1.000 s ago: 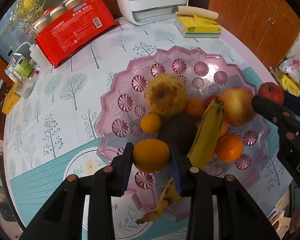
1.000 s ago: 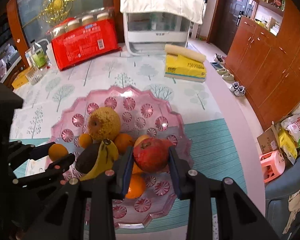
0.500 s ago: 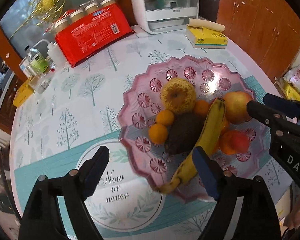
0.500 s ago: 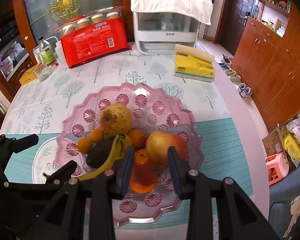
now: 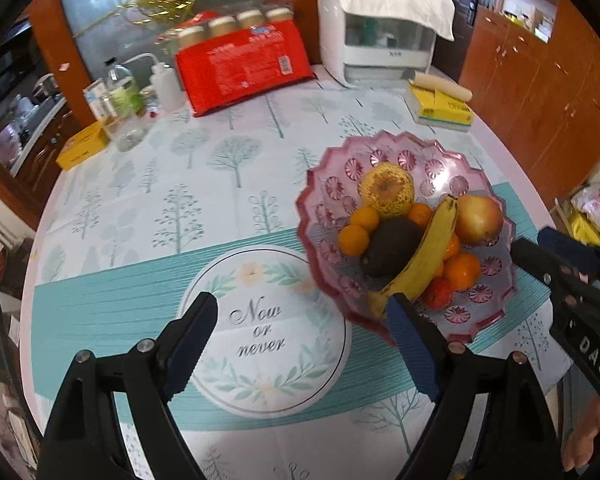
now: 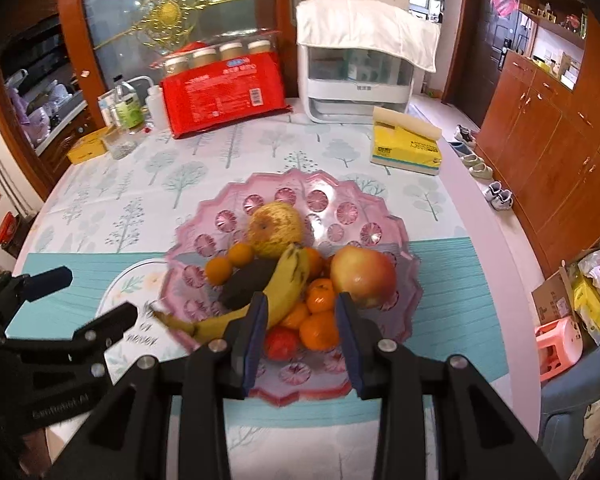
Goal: Organize fruits
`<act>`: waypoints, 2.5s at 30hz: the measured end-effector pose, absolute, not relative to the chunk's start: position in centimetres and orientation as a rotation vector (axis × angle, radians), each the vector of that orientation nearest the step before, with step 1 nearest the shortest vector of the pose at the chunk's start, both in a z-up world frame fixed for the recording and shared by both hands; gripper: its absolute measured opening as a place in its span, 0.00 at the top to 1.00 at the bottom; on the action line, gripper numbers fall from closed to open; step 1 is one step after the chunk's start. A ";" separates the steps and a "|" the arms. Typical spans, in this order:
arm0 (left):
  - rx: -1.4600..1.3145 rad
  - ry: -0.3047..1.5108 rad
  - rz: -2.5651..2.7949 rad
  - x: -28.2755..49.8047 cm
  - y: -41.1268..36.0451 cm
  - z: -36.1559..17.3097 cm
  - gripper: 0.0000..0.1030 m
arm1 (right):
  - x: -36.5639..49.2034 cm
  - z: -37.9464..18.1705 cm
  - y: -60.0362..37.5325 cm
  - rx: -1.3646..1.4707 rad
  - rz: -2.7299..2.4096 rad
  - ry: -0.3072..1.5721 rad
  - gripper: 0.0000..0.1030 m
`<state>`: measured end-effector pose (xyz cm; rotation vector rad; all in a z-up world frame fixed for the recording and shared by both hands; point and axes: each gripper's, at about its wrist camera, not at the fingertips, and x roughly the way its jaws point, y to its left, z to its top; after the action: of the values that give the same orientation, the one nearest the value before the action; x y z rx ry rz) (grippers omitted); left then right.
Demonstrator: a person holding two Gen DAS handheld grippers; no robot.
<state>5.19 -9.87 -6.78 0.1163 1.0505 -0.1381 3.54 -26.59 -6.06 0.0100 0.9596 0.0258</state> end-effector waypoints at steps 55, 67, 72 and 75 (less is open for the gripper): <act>-0.023 0.896 0.121 -6.5 -3.4 -0.2 0.06 | -6.7 0.2 -19.5 -0.037 0.119 0.835 0.42; -0.018 0.895 0.121 -6.2 -3.8 -0.2 0.06 | -6.0 -0.2 -20.5 -0.024 0.115 0.844 0.42; -0.021 0.896 0.123 -6.0 -4.0 -0.2 0.06 | -5.6 -0.3 -21.0 -0.022 0.115 0.846 0.42; -0.023 0.900 0.122 -5.9 -3.9 -0.2 0.06 | -5.6 -0.3 -21.1 -0.021 0.116 0.848 0.42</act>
<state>-5.88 -3.92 -0.19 -0.0229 0.9005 0.1216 -5.55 -21.06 -0.32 -0.0206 0.8475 0.1158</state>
